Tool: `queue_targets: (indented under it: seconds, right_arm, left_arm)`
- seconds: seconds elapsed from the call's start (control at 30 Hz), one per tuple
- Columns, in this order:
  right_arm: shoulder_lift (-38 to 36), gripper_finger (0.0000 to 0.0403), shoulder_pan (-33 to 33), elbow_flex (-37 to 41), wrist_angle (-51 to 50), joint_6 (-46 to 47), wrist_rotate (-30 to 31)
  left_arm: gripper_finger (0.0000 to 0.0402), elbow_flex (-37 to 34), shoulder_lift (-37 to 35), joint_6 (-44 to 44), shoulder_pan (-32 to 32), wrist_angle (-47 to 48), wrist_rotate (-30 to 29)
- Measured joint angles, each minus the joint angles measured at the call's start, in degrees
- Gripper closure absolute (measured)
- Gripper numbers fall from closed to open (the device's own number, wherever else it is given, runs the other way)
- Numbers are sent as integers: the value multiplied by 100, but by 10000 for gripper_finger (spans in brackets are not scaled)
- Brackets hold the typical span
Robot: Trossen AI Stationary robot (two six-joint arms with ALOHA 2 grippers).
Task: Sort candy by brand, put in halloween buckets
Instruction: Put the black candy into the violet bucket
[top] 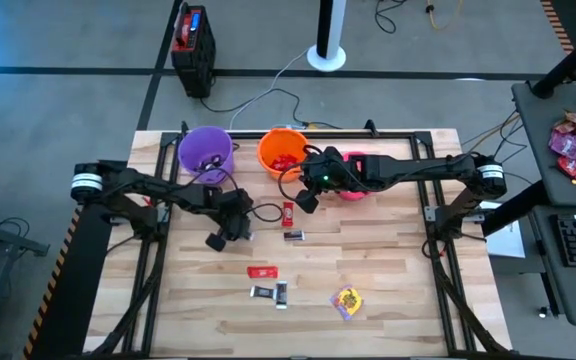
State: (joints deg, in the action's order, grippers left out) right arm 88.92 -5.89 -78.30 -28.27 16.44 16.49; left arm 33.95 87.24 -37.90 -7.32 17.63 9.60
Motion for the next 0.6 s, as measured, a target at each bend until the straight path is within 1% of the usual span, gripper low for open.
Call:
queue_targets:
  seconds: [0.1, 0.13, 0.17, 0.27, 0.33, 0.43, 0.5, 0.6]
  right_arm:
    - [0, 390, 0, 0, -2, -56, 0]
    - [0, 390, 0, 0, -4, -58, 0]
    - [0, 390, 0, 0, -9, -58, 0]
    - [0, 390, 0, 0, -15, -58, 0]
    - [0, 390, -7, 0, -14, -95, 2]
    - [0, 390, -16, 0, -15, -222, 2]
    - [0, 390, -51, 0, -13, -310, 0]
    - [0, 390, -158, 0, 19, -408, 2]
  left_arm:
    - [353, -9, -17, 162, -10, -187, 30]
    - [375, -9, -46, 267, -15, -211, 27]
    - [385, -14, -92, 404, -28, -220, 30]
    - [385, -29, -329, 754, -34, -154, 63]
    - [392, -59, -613, 968, -34, -2, 46]
    - [395, -35, -1216, 1258, -36, 51, 41]
    - [396, 27, -1656, 1534, -36, 412, 46]
    - [397, 415, -2326, 2110, -35, 847, 18]
